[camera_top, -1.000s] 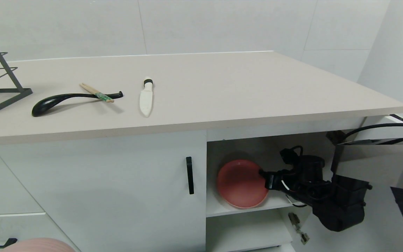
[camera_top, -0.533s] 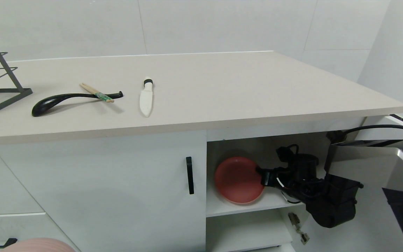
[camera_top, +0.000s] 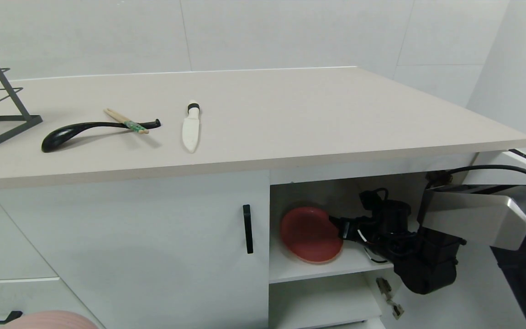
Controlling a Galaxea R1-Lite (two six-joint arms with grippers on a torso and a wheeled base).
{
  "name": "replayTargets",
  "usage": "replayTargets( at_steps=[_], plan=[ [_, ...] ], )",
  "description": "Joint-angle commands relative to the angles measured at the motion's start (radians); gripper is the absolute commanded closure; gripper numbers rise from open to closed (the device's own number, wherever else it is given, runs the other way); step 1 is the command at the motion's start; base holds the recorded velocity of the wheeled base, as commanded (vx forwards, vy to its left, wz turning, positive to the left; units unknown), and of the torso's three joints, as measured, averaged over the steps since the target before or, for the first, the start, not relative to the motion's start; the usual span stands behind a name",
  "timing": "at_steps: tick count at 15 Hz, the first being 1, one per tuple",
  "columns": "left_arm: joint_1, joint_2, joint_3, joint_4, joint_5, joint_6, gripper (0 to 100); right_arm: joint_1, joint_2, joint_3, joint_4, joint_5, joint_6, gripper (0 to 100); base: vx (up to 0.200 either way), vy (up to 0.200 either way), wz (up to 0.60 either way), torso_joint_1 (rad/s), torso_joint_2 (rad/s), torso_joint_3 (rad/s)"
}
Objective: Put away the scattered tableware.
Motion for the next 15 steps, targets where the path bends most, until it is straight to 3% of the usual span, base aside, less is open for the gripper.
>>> replayTargets(
  at_steps=[1,4,5,9,15],
  plan=[
    [0.0,0.001,0.0,0.0,0.0,0.0,100,-0.003,-0.001,-0.007,-0.003,-0.008,0.015,0,0.0,0.0,0.0,0.0,0.0,0.0],
    [0.0,0.001,0.0,0.0,0.0,0.0,100,-0.012,-0.019,0.016,-0.031,-0.01,0.013,0,0.0,0.0,0.0,0.0,0.0,0.0],
    [0.0,0.001,0.0,0.0,0.0,0.0,100,0.003,-0.062,0.082,-0.067,-0.01,0.006,0,0.0,0.0,0.0,0.0,0.0,0.0],
    [0.0,0.001,0.0,-0.002,0.0,0.0,100,0.152,-0.24,0.355,-0.195,-0.011,-0.01,0,0.0,0.0,0.0,0.0,0.0,0.0],
    [0.0,0.001,0.0,-0.002,-0.006,0.003,100,0.293,-0.43,0.634,-0.202,-0.013,-0.039,0,0.0,0.0,0.0,0.0,0.0,0.0]
  ],
)
